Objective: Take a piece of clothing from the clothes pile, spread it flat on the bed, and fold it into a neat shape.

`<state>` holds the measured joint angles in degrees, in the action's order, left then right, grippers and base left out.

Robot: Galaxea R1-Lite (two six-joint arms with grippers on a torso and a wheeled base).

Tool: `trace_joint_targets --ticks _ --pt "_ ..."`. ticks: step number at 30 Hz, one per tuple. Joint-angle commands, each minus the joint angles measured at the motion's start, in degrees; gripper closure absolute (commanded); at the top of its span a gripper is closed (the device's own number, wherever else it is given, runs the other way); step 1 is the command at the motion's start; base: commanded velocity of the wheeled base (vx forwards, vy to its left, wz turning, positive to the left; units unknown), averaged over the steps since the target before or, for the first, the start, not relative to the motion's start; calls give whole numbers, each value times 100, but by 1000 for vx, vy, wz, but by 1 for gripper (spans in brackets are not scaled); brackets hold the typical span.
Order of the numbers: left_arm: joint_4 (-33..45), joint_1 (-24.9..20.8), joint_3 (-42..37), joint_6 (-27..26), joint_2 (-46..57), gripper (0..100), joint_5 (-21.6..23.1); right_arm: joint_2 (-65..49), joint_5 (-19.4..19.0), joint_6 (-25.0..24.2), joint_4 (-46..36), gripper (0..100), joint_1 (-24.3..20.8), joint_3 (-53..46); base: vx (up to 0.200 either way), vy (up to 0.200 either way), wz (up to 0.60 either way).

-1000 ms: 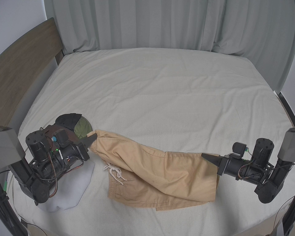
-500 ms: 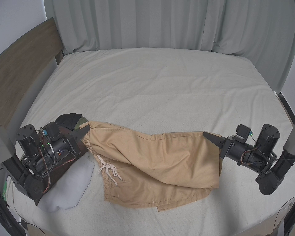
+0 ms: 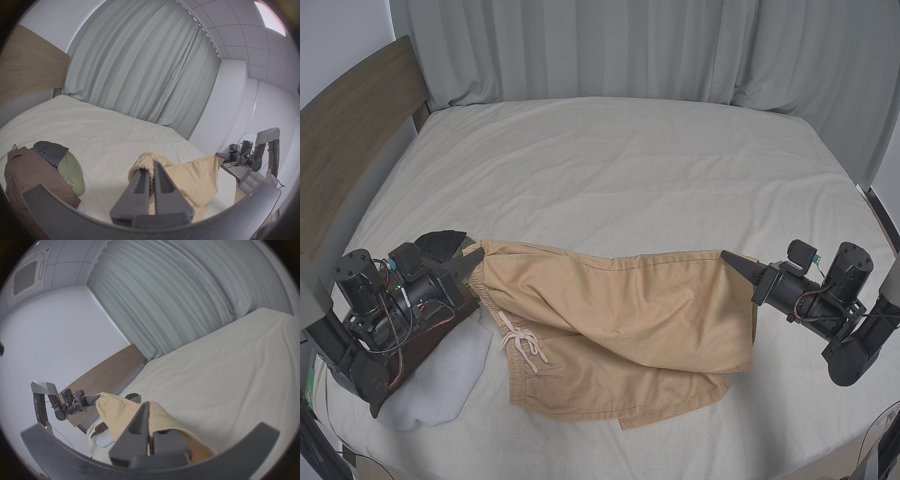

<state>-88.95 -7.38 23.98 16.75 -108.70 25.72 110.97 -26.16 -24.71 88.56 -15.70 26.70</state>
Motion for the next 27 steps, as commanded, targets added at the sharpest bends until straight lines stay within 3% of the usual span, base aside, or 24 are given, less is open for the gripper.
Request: trace_joint_targets --ticks 1,27 --pt "-17 17 63 4 -19 100 3 -40 -3 1 3 100 120 81 0 0 0" --pt "-8 149 256 13 -160 100 -23 -172 -12 1 12 100 559 187 0 0 0"
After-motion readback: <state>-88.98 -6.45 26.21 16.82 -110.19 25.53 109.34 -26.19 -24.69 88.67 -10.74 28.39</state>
